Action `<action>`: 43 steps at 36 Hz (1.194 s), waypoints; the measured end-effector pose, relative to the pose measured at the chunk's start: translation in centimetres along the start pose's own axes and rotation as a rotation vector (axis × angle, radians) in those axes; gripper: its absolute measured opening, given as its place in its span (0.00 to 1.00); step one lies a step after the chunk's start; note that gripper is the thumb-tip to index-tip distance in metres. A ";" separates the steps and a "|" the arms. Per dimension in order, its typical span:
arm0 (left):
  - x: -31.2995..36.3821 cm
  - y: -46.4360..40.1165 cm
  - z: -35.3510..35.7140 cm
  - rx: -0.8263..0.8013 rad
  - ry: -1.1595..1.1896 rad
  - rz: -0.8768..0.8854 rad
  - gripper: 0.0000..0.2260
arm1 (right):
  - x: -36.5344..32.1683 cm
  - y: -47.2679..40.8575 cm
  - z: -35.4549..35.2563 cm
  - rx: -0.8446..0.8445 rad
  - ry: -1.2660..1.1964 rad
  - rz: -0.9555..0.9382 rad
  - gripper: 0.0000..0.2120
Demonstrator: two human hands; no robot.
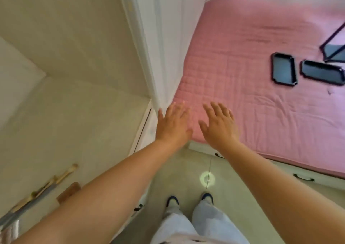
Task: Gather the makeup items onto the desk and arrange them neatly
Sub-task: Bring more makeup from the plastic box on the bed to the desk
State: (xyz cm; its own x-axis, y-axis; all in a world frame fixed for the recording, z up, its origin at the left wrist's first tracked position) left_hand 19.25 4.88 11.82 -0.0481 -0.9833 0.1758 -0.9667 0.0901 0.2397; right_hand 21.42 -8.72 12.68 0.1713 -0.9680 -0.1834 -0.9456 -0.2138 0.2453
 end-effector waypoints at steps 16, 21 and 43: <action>24.2 -7.1 2.6 -0.085 -0.004 0.275 0.30 | 25.3 5.0 -1.8 0.071 -0.142 0.387 0.28; 34.0 -8.6 3.2 -0.087 -0.028 0.336 0.30 | 33.6 7.2 -3.8 0.096 -0.155 0.420 0.28; 69.5 -18.9 7.0 -0.164 -0.100 0.769 0.28 | 66.1 11.9 -8.1 0.169 -0.240 0.818 0.26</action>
State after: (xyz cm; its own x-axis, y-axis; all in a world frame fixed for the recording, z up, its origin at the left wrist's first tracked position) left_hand 32.42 -66.26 12.82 -0.7172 -0.6449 0.2641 -0.6044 0.7642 0.2250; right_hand 23.75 -76.27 11.17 -0.6254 -0.7512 -0.2112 -0.7777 0.5782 0.2466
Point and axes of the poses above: each hand's wrist, its own y-axis away from the middle knuckle, its own z-axis out of the palm, x = y × z, the point moved 2 cm from there along -y, towards the middle knuckle, and after that the axes turned 2 degrees about z, right-handed, at the moved point
